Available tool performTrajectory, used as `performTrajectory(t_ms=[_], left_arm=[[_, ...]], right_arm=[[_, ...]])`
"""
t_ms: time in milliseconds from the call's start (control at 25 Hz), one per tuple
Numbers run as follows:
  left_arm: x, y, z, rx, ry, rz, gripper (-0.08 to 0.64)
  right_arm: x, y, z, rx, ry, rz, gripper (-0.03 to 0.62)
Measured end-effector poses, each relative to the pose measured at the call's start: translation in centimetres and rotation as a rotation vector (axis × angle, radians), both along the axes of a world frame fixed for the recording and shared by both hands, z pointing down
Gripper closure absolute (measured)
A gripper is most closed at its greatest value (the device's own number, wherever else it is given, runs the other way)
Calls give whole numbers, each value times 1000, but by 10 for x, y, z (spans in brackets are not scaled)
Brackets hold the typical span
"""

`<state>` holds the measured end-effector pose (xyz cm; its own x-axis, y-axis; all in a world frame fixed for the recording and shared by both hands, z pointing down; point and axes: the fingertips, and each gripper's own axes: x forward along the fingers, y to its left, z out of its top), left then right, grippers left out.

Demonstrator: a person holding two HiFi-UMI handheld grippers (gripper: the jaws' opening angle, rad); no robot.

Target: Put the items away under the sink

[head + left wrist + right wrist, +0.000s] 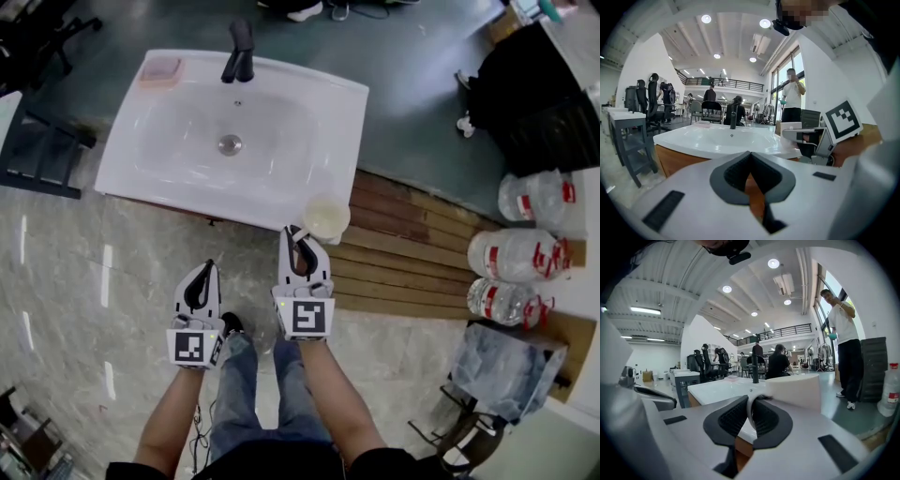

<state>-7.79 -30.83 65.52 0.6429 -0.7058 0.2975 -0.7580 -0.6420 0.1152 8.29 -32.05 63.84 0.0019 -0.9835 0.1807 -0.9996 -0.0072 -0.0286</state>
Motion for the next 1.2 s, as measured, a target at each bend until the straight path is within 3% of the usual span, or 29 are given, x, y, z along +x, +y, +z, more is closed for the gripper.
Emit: performTrajectory(t_ms=[320,520,800,1200], left_arm=[[-24,14,-22,49,11,-17,554],[-42,26,-19,79,24,-31,554],[-64,36,61,84,26,-35,554],[-60,6,196,121,43,-13,554]], right_arm=[[-47,37,-35,81,-18,-85,560],[-98,62,-25,95,-45,-152,560],[-145,75,52,76,-99,-187,560],[-157,46,208,70,-98,-155,560]])
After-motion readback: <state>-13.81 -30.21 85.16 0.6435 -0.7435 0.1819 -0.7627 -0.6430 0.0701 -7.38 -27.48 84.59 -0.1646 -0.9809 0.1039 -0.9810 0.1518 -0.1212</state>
